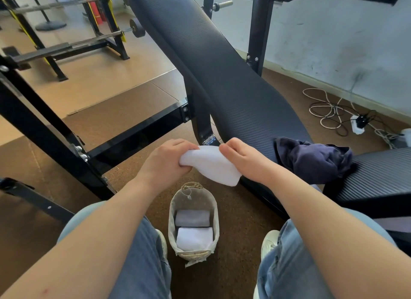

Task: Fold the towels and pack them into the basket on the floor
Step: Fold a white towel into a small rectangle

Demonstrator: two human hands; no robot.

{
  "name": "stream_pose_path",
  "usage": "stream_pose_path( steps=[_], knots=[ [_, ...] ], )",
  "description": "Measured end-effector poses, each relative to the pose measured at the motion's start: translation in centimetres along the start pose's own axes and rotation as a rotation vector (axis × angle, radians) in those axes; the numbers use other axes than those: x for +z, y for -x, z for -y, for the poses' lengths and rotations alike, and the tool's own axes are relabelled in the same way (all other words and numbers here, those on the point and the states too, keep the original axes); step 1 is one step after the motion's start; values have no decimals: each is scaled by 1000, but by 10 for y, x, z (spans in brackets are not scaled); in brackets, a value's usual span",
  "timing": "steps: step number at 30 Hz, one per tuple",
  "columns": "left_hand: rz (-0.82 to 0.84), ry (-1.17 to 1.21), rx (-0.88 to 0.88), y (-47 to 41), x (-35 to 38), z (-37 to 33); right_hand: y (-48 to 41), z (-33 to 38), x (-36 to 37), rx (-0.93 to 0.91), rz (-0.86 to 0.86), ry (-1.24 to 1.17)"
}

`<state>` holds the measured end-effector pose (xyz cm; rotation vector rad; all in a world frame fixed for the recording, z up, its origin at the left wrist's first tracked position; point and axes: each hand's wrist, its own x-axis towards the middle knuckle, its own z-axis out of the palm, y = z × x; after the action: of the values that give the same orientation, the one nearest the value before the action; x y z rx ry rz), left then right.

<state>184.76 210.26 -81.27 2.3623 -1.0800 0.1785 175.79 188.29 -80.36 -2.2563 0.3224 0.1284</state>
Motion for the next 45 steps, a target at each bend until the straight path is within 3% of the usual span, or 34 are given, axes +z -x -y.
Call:
stream_pose_path(
  steps=[3, 6, 10, 15, 18, 22, 27, 33, 41, 45],
  knots=[
    [48, 44, 47, 1, 0, -1, -2, 4, 0, 78, -8, -26],
    [132, 24, 92, 2, 5, -2, -5, 1, -4, 180, 153, -46],
    [151, -10, 72, 2, 12, -4, -4, -3, -8, 306, 304, -342],
    [229, -117, -39, 4, 18, -3, -2, -3, 0, 346, 185, -426],
    [170, -97, -171, 5, 15, -8, 1, -5, 5, 355, 118, -429],
    [63, 164, -272, 5, 6, -30, 4, -4, 12, 290, -31, -434],
    [219, 482, -513, 4, 17, -61, 7, 7, 18, 167, -99, -463],
    [168, 809, -778, 4, 22, -64, 17, 18, 22, 44, 33, -486],
    [276, 1166, -875, 17, 4, -59, 24, 10, 13, 102, 357, -703],
    [215, 1285, -927, 23, 5, -61, 24, 9, 16, 115, 328, -635]
  ],
)
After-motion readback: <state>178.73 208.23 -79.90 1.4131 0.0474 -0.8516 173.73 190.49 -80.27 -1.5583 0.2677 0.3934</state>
